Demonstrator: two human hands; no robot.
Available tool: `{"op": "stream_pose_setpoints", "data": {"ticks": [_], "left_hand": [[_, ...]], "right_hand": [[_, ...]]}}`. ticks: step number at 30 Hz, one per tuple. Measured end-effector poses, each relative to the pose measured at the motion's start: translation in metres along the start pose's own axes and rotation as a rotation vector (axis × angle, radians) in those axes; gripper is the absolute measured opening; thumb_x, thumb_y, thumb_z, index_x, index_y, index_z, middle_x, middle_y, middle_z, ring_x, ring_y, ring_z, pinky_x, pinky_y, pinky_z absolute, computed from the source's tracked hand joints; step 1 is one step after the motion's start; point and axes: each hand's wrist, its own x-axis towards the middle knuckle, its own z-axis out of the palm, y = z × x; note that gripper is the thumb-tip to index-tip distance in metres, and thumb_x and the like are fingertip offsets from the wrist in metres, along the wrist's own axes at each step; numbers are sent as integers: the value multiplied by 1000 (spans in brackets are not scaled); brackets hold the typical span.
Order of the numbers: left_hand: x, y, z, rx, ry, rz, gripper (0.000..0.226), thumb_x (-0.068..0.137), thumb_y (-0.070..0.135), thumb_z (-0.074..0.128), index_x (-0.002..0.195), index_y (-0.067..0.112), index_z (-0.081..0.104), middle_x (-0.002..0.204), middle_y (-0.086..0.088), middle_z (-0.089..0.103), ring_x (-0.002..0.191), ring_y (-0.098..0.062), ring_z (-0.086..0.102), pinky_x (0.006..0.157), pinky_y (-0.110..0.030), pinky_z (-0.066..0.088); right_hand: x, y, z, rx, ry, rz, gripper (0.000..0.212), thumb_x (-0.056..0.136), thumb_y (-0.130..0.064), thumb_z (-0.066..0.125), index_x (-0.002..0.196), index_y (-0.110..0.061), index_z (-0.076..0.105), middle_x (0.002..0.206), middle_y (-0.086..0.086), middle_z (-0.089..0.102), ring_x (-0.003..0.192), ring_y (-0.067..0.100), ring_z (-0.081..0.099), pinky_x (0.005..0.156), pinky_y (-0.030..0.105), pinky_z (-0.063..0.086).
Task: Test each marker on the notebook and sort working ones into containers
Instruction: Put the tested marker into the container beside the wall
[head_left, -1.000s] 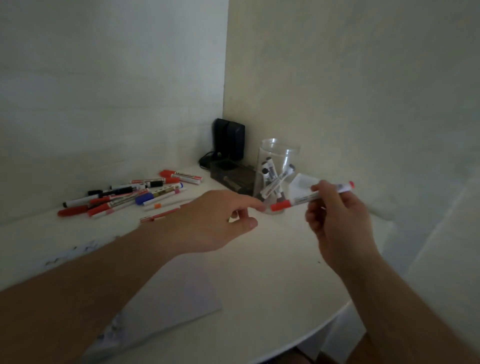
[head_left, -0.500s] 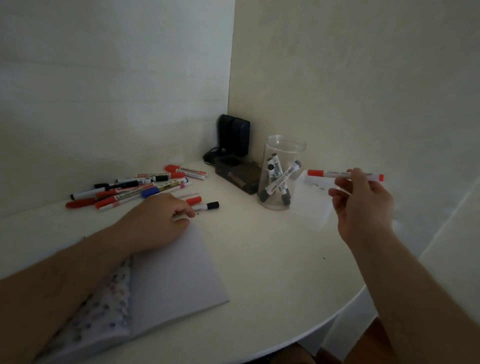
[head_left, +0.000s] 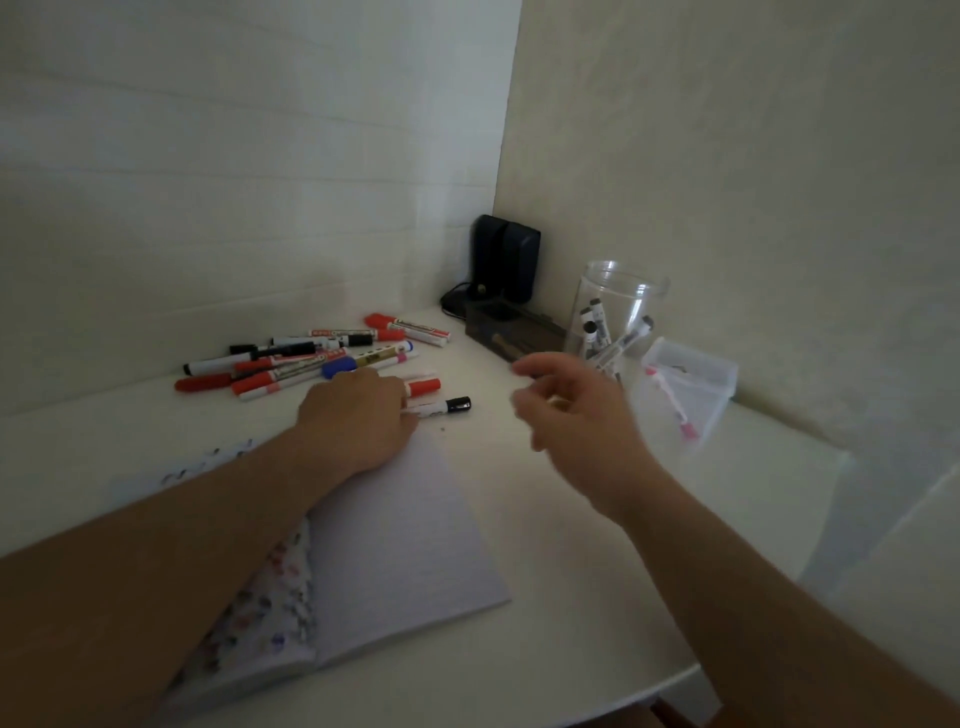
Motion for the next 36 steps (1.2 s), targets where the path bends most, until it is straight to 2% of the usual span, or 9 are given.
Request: {"op": "stream_pose_setpoints", "data": {"ticks": [5, 8, 12, 14, 16, 21, 24, 31, 36], "left_hand": [[-14, -8, -22, 65, 277, 124, 37, 99, 55, 50, 120, 29, 66, 119, -4, 57, 111, -25, 53, 93, -43, 47], [-32, -26, -49, -244, 366, 160, 25, 94, 56, 59, 109, 37, 65, 104, 9, 65, 94, -17, 62, 84, -40, 50], [-48, -47, -61, -768, 408, 83, 24, 97, 52, 59, 117, 40, 51, 96, 16, 67, 83, 0, 63, 72, -16, 48], [-46, -53, -53, -735, 343, 108, 21, 101, 52, 49, 120, 41, 52, 104, 19, 64, 94, 4, 60, 78, -19, 47], [-42, -53, -42, -623, 236, 188, 21, 102, 51, 44, 119, 45, 55, 108, 26, 61, 101, 7, 57, 80, -20, 44], [-36, -47, -11, -462, 231, 304, 9, 106, 37, 44, 101, 43, 40, 82, 17, 54, 75, -3, 54, 64, -29, 42], [-39, -45, -5, -358, 245, 312, 10, 105, 42, 33, 107, 37, 41, 71, 19, 44, 61, 1, 46, 55, -17, 29], [-34, -56, -9, -539, 141, 261, 34, 104, 58, 32, 133, 49, 48, 85, 14, 68, 75, 0, 62, 66, -33, 51], [-37, -67, -8, -502, 22, 102, 45, 86, 72, 50, 124, 50, 37, 89, 14, 53, 75, -2, 52, 63, -32, 43]], "right_hand": [[34, -20, 62, -766, -268, -262, 44, 100, -41, 63, 143, -39, 54, 116, -5, 63, 106, 18, 60, 81, 32, 46], [47, -30, 80, -867, -260, -425, 24, 103, -42, 52, 122, -36, 67, 107, -1, 69, 100, 24, 66, 71, 33, 42], [65, -24, 91, -320, -240, -232, 11, 97, -31, 64, 90, -28, 71, 78, -6, 67, 74, 15, 64, 61, 31, 47], [63, -23, 96, 338, -326, 78, 14, 95, -23, 67, 82, -19, 71, 68, 2, 64, 58, 16, 54, 51, 27, 39], [57, -21, 101, 673, -409, 278, 15, 97, -24, 61, 89, -15, 69, 66, 7, 56, 54, 17, 46, 46, 25, 31], [48, -19, 110, 703, -415, 247, 3, 106, -16, 52, 104, -17, 53, 71, 5, 53, 51, 11, 48, 43, 18, 36], [51, -13, 111, 654, -430, 164, 10, 102, -8, 47, 99, -14, 54, 67, 10, 51, 46, 14, 44, 41, 20, 30], [59, -6, 111, 693, -485, 149, 19, 85, -19, 51, 103, -16, 57, 57, 8, 50, 46, 15, 43, 44, 23, 26], [72, 4, 89, 801, -546, 223, 20, 91, -28, 55, 94, -15, 70, 72, 13, 64, 60, 21, 55, 52, 27, 45]]}}
